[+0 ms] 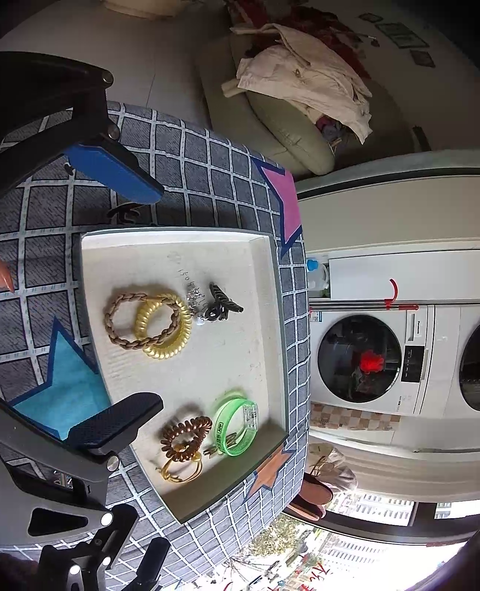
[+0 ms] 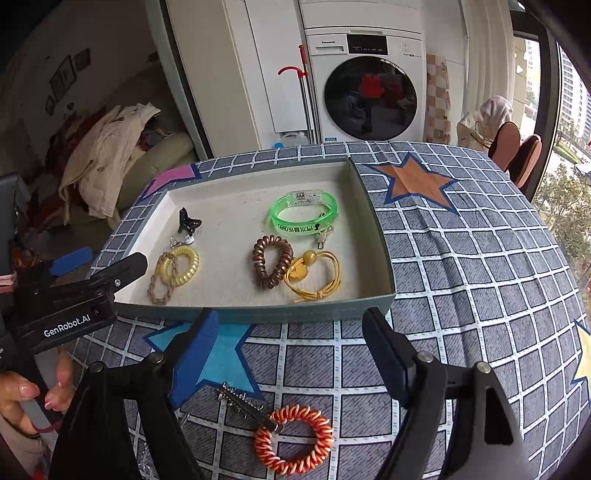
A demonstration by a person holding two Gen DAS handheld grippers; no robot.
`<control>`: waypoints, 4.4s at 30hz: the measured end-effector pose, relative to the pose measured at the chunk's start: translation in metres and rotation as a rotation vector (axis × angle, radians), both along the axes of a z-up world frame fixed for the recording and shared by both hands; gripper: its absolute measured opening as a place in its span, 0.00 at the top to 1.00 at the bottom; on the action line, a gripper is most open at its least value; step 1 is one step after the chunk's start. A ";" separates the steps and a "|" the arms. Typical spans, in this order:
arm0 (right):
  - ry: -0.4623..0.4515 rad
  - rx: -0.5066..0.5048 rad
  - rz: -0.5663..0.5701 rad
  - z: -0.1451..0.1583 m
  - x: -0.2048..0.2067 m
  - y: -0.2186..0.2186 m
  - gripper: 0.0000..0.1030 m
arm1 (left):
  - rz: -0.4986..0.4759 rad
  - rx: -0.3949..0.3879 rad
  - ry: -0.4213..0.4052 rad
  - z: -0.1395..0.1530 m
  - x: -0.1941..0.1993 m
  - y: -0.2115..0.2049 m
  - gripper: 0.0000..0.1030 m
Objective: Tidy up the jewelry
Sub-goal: 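Withdraw both tools from the tray toward the clear bead chain and orange coil tie, then grasp the clear bead chain with the left tool while the right tool grasps the orange-white coil tie, then carry the bead chain and coil tie into the tray and open both tools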
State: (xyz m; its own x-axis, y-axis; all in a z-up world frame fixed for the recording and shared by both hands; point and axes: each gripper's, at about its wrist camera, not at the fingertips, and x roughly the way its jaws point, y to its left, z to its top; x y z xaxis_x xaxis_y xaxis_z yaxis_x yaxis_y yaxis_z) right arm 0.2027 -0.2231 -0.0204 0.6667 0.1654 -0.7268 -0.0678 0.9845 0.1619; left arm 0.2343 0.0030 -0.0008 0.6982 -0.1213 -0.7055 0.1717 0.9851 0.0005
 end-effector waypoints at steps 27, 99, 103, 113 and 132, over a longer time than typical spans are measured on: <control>0.102 0.000 -0.015 -0.026 -0.065 -0.014 0.00 | -0.086 -0.013 0.129 -0.041 -0.101 0.010 0.00; 0.073 -0.090 -0.043 -0.018 -0.084 -0.015 0.87 | -0.239 -0.123 0.147 -0.023 -0.134 -0.009 0.68; 0.060 -0.086 -0.032 -0.012 -0.083 -0.012 0.87 | -0.235 -0.134 0.136 -0.016 -0.131 -0.007 0.68; 0.046 -0.060 -0.015 -0.001 -0.076 -0.007 0.87 | -0.223 -0.162 0.113 -0.003 -0.117 -0.004 0.68; 0.001 -0.060 0.022 0.029 -0.039 0.006 0.87 | -0.213 -0.191 0.028 0.035 -0.073 0.003 0.68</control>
State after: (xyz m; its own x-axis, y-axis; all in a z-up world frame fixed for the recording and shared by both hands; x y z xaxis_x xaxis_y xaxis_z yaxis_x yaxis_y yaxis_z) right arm 0.1641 -0.2169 0.0082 0.6629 0.1363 -0.7362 -0.0892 0.9907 0.1030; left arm 0.1616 0.0060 0.0347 0.6237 -0.3958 -0.6741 0.3718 0.9087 -0.1896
